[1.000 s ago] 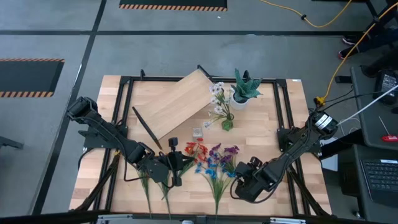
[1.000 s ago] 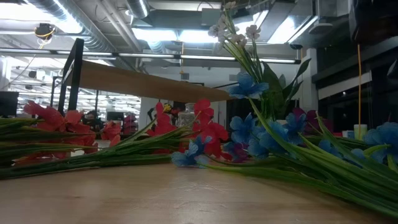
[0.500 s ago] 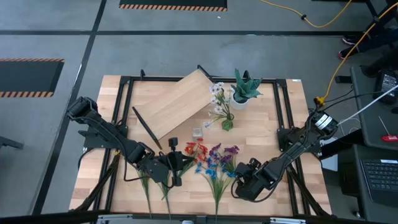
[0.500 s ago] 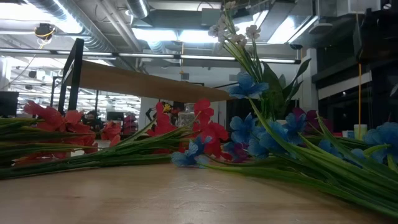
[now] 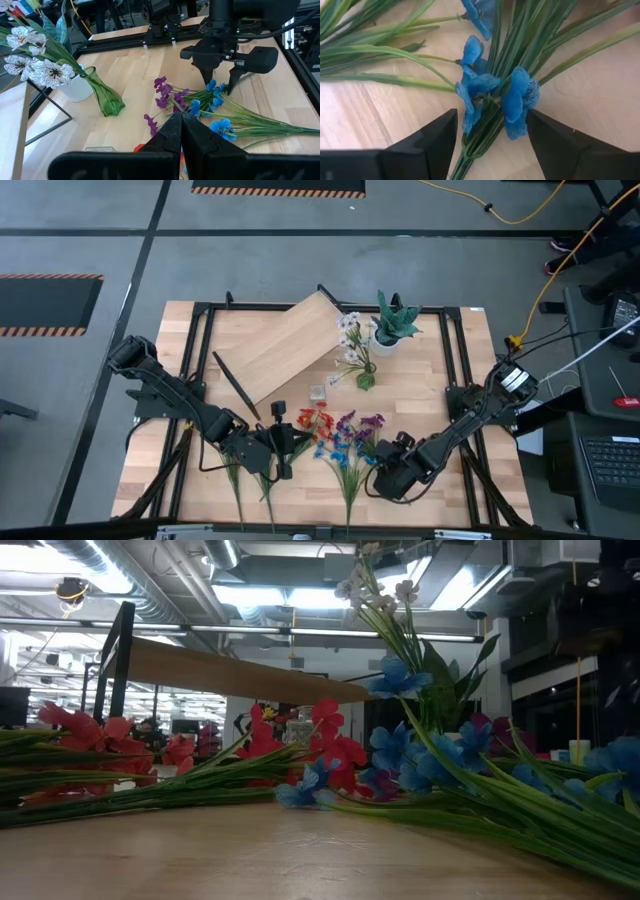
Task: Pick and place flowers into a vace then onto a shelf
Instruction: Adjust the purple flowers
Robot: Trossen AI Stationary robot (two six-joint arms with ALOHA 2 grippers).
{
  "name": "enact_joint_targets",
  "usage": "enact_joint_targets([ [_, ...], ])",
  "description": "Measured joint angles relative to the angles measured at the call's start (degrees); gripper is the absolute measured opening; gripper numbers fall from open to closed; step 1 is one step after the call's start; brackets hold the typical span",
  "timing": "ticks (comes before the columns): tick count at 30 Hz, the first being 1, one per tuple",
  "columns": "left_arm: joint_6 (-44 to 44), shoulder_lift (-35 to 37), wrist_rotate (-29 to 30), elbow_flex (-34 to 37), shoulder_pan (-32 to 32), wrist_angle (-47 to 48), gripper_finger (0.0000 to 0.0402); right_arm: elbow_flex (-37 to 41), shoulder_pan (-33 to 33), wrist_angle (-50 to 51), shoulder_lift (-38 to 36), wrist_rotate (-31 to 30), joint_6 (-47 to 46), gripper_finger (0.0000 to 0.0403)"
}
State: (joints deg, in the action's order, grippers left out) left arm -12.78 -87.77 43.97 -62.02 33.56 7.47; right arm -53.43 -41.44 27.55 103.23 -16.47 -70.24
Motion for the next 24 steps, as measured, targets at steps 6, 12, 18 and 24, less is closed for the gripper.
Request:
enact_joint_targets([
  [6, 0.0, 0.0, 0.0, 0.0, 0.0, 0.0, 0.0004, -1.5, 0.0, 5.3, 0.0, 0.1, -2.2, 0.0239],
  [12, 0.0, 0.0, 0.0, 0.0, 0.0, 0.0, 0.0004, -2.0, 0.1, 9.4, 0.1, -0.2, -3.0, 0.0218],
  [18, 0.0, 0.0, 0.0, 0.0, 0.0, 0.0, 0.0004, -2.0, 0.1, 10.7, 0.1, -0.4, -3.0, 0.0166],
  [24, 0.0, 0.0, 0.0, 0.0, 0.0, 0.0, 0.0004, -1.9, 0.6, 11.8, 0.1, -0.4, -3.0, 0.0081],
])
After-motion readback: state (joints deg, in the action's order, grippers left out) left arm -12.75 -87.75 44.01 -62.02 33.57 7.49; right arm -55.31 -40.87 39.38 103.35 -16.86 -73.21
